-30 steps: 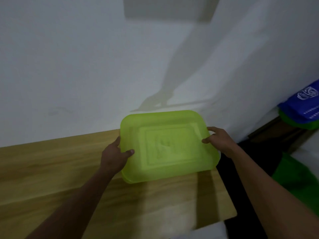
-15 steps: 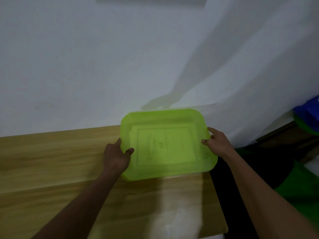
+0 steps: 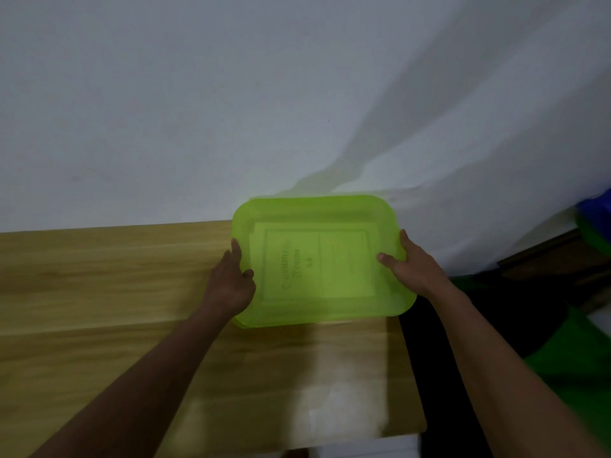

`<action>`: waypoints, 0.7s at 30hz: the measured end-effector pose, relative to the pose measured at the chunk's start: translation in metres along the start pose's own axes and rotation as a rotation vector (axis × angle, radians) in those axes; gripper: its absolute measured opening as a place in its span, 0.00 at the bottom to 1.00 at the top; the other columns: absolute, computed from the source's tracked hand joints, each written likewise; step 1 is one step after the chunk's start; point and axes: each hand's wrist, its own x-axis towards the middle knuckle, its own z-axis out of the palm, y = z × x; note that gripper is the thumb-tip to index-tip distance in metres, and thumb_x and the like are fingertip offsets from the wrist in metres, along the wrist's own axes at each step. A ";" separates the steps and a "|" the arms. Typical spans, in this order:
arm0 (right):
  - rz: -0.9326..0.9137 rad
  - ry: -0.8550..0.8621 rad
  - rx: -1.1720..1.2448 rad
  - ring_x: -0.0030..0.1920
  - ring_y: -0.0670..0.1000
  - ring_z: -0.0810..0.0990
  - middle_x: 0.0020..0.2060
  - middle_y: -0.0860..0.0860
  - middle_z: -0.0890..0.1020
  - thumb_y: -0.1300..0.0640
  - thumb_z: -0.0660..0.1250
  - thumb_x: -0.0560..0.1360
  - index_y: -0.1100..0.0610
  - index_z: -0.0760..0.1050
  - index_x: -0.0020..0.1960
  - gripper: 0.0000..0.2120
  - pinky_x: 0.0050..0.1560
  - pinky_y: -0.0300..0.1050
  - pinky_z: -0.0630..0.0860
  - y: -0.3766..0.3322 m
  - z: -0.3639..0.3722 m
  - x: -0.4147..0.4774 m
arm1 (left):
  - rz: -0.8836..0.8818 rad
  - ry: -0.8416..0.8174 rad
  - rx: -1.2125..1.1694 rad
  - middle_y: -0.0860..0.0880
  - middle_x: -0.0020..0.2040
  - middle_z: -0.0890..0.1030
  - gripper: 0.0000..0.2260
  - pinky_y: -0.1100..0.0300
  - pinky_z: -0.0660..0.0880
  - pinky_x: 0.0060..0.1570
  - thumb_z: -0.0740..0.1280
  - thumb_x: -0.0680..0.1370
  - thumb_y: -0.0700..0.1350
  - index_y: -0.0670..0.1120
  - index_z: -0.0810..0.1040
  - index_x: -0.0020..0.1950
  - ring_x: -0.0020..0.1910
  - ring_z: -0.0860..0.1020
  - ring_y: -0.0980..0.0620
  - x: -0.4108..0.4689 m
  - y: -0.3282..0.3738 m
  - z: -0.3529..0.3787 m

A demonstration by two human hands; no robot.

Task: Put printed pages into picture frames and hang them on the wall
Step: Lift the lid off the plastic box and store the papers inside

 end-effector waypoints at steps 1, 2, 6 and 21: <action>-0.016 -0.006 0.013 0.73 0.57 0.67 0.76 0.54 0.65 0.40 0.67 0.76 0.52 0.42 0.81 0.46 0.67 0.49 0.67 0.000 0.003 -0.001 | 0.009 -0.009 0.012 0.42 0.79 0.55 0.32 0.54 0.58 0.71 0.61 0.81 0.45 0.46 0.46 0.80 0.76 0.58 0.42 0.000 0.000 0.002; -0.036 -0.018 0.012 0.73 0.57 0.67 0.76 0.55 0.64 0.38 0.68 0.75 0.52 0.41 0.81 0.49 0.68 0.50 0.67 0.000 0.005 -0.002 | 0.010 -0.013 0.012 0.42 0.80 0.51 0.33 0.54 0.57 0.72 0.61 0.81 0.47 0.46 0.45 0.80 0.77 0.56 0.42 0.001 -0.001 0.004; -0.060 -0.028 -0.054 0.72 0.58 0.68 0.74 0.58 0.66 0.38 0.70 0.74 0.55 0.41 0.81 0.51 0.65 0.49 0.69 0.002 0.006 0.001 | 0.029 0.016 0.027 0.44 0.80 0.48 0.42 0.52 0.57 0.73 0.67 0.76 0.59 0.50 0.45 0.80 0.78 0.54 0.45 0.003 0.000 0.011; -0.048 0.006 -0.109 0.70 0.60 0.69 0.71 0.60 0.67 0.34 0.66 0.73 0.51 0.41 0.81 0.50 0.66 0.53 0.71 0.010 0.007 0.010 | 0.067 0.007 0.153 0.48 0.80 0.43 0.51 0.48 0.58 0.72 0.66 0.67 0.71 0.54 0.42 0.80 0.77 0.55 0.40 0.002 -0.001 0.015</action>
